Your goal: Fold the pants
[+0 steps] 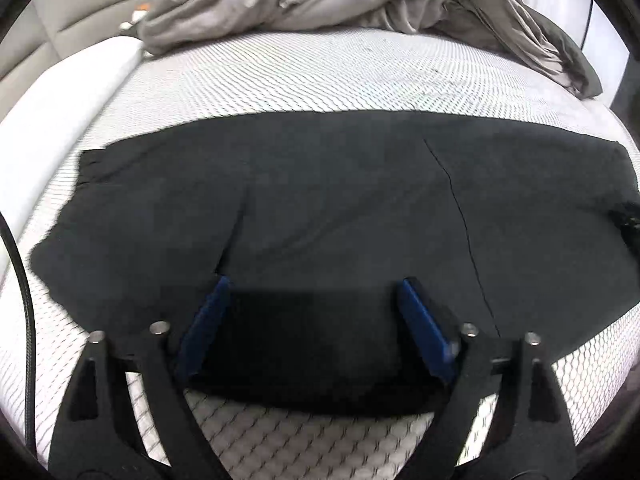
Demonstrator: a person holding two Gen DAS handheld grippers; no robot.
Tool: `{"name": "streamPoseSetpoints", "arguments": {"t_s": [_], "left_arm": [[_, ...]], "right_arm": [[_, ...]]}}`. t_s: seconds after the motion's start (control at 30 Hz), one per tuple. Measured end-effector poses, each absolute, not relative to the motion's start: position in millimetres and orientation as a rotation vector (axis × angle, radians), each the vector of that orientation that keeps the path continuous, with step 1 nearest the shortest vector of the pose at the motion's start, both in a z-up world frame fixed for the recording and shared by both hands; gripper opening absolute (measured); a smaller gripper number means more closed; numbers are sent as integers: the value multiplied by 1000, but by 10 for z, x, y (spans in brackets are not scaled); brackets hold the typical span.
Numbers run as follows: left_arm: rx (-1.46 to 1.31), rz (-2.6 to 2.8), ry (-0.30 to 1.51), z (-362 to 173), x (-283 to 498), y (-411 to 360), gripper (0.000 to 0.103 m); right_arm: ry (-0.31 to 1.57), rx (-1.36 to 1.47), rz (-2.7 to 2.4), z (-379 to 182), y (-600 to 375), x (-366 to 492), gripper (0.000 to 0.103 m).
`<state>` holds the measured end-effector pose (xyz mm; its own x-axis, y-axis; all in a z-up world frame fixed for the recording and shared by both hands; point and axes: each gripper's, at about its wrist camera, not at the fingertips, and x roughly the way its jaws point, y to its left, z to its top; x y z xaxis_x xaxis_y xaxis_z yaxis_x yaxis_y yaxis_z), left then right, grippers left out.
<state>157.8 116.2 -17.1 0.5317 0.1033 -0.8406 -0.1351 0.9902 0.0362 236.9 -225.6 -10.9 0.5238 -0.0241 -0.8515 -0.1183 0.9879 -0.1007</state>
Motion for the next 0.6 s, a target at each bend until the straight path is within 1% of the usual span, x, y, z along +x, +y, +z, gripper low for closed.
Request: {"name": "streamPoseSetpoints", "arguments": {"t_s": [0.1,0.2,0.3,0.37,0.47,0.6], "left_arm": [[-52,75,964,-53,1584,1068,80],[-45,-85,989,-60,1653,673,80],[14,-218,1060,-179,1686,355,80],[59,-199,1061,-201,1642,445,80],[16,-121,1065,-174,1558,838,81],[-22,-46,1061,-136,1319,1264,81]], "right_arm": [[993,-92,73,82,-2129,2264,91],[968,-121,256,175,-1602,2144,91],[945,-277,424,70,-952,1925,91],[950,-422,469,-64,-777,1807,91],[951,-423,429,-92,-1096,1791,92],[1008,-321,194,-69,-2025,1973,92]]}}
